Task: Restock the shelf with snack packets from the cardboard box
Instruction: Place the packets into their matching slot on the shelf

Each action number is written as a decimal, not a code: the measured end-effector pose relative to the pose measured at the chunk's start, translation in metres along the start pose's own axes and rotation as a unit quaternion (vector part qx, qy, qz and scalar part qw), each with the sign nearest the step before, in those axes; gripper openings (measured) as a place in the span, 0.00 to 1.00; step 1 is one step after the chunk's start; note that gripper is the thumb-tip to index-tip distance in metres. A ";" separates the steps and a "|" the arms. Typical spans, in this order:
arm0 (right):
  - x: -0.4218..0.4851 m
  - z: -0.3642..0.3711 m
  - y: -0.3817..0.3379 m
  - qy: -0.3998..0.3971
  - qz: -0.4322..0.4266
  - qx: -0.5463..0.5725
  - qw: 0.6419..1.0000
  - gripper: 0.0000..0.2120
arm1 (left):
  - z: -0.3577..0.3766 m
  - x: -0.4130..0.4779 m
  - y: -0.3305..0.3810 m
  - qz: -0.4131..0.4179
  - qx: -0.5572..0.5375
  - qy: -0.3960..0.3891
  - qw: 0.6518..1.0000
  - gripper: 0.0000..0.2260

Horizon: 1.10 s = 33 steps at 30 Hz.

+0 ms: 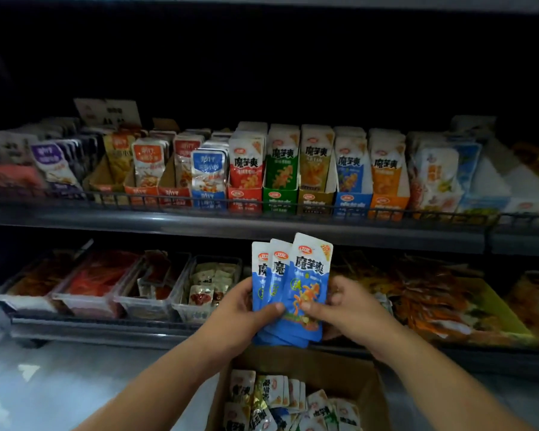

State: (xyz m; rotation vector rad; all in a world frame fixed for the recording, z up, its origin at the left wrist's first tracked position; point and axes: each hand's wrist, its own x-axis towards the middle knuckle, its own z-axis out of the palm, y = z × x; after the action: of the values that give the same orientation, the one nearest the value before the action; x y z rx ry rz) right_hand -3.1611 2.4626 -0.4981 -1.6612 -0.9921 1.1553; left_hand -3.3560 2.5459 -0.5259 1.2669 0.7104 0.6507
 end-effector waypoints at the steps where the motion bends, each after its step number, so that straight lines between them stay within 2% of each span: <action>1: 0.001 -0.005 -0.008 0.005 -0.012 0.040 0.999 0.18 | 0.004 0.007 0.005 0.010 0.005 -0.001 1.000 0.18; 4: 0.008 -0.023 -0.036 0.001 -0.056 0.163 0.985 0.13 | 0.021 0.035 0.021 0.053 0.052 -0.009 0.997 0.19; 6: 0.016 -0.037 -0.053 0.008 -0.081 0.187 0.979 0.13 | 0.036 0.055 0.038 0.082 0.099 -0.018 0.992 0.22; 11: 0.044 -0.080 -0.102 0.074 -0.159 0.116 0.978 0.13 | 0.084 0.108 0.109 0.130 0.175 -0.073 0.973 0.25; 13: 0.059 -0.099 -0.120 0.111 -0.197 0.093 0.970 0.12 | 0.101 0.130 0.131 0.153 0.187 -0.064 0.968 0.32; 18: 0.095 -0.130 -0.148 0.198 -0.264 0.056 0.942 0.14 | 0.124 0.174 0.160 0.231 0.242 0.014 0.942 0.27; 21: 0.115 -0.137 -0.149 0.246 -0.284 0.015 0.926 0.16 | 0.129 0.194 0.160 0.237 0.270 0.047 0.932 0.27; 27: 0.132 -0.136 -0.137 0.256 -0.285 -0.085 0.920 0.18 | 0.131 0.210 0.134 0.216 0.332 0.055 0.917 0.31; 30: 0.138 -0.138 -0.125 0.239 -0.277 -0.135 0.921 0.17 | 0.126 0.216 0.115 0.237 0.379 0.085 0.891 0.33; 33: 0.142 -0.136 -0.119 0.224 -0.280 -0.131 0.924 0.18 | 0.120 0.220 0.108 0.250 0.414 0.102 0.869 0.32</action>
State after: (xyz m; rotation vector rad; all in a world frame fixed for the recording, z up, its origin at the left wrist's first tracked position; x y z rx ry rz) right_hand -3.0100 2.6040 -0.3978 -1.5854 -1.2376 0.2533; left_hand -3.1299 2.6621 -0.4268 2.2516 0.8831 0.9559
